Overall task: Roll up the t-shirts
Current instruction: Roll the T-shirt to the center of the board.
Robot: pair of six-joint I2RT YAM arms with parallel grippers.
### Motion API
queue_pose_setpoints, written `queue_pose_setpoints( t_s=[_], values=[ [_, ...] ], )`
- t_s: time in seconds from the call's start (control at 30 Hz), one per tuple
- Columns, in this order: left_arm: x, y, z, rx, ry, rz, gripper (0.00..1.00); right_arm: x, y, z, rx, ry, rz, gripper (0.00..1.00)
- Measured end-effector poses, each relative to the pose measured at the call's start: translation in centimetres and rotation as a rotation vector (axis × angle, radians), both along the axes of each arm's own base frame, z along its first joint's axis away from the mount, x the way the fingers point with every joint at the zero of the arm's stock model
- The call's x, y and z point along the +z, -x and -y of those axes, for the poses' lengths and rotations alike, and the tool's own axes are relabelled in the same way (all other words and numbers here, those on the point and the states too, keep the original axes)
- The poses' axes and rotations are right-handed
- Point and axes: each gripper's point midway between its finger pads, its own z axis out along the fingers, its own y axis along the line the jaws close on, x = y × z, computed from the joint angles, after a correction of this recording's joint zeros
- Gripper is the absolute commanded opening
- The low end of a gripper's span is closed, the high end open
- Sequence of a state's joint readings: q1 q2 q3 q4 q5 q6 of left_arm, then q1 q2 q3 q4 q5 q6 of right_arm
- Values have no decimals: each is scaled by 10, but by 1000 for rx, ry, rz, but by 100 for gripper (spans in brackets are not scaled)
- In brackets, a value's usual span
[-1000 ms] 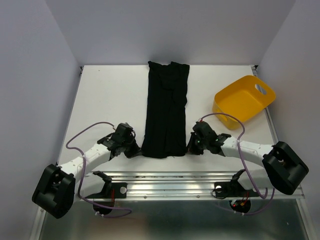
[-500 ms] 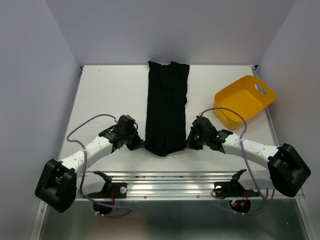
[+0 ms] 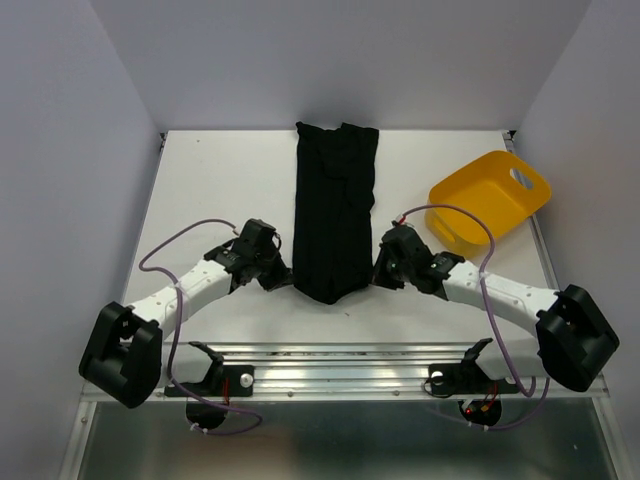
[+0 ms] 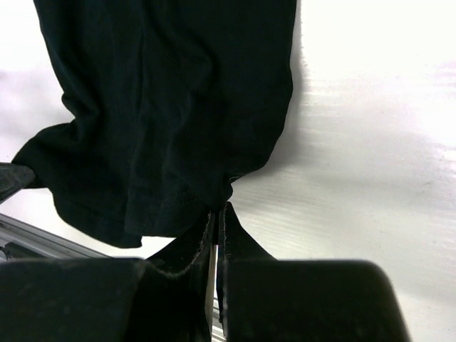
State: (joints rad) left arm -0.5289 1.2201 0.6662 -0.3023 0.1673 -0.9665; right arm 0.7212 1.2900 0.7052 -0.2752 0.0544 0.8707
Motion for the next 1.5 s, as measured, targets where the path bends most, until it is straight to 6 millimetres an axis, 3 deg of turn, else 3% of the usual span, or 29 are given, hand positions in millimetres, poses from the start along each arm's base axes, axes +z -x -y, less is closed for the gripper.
queue_pose_setpoints(
  t_s=[0.27, 0.53, 1.03, 1.17, 1.3, 1.33, 1.4, 1.5],
  values=[
    [11, -33, 8, 30, 0, 30, 0, 3, -17, 0, -12, 35, 27, 1],
    [9, -59, 6, 58, -16, 26, 0, 1, -37, 7, -41, 69, 34, 1],
    [-11, -84, 9, 62, -70, -3, 0, -7, -62, 8, -56, 110, 27, 2],
    [-9, -90, 8, 62, -85, 12, 0, -12, -65, 9, -59, 120, 19, 8],
    [-6, -97, 8, 56, -99, 33, 19, -16, -69, 11, -64, 136, 14, 28],
    [-6, -98, 7, 56, -105, 37, 24, -16, -71, 13, -68, 139, 16, 38],
    [-6, -100, 5, 51, -123, 43, 44, -13, -75, 15, -76, 142, 27, 51],
    [-1, -106, 0, 55, -159, 71, 60, -4, -79, 16, -85, 138, 53, 61]
  ],
)
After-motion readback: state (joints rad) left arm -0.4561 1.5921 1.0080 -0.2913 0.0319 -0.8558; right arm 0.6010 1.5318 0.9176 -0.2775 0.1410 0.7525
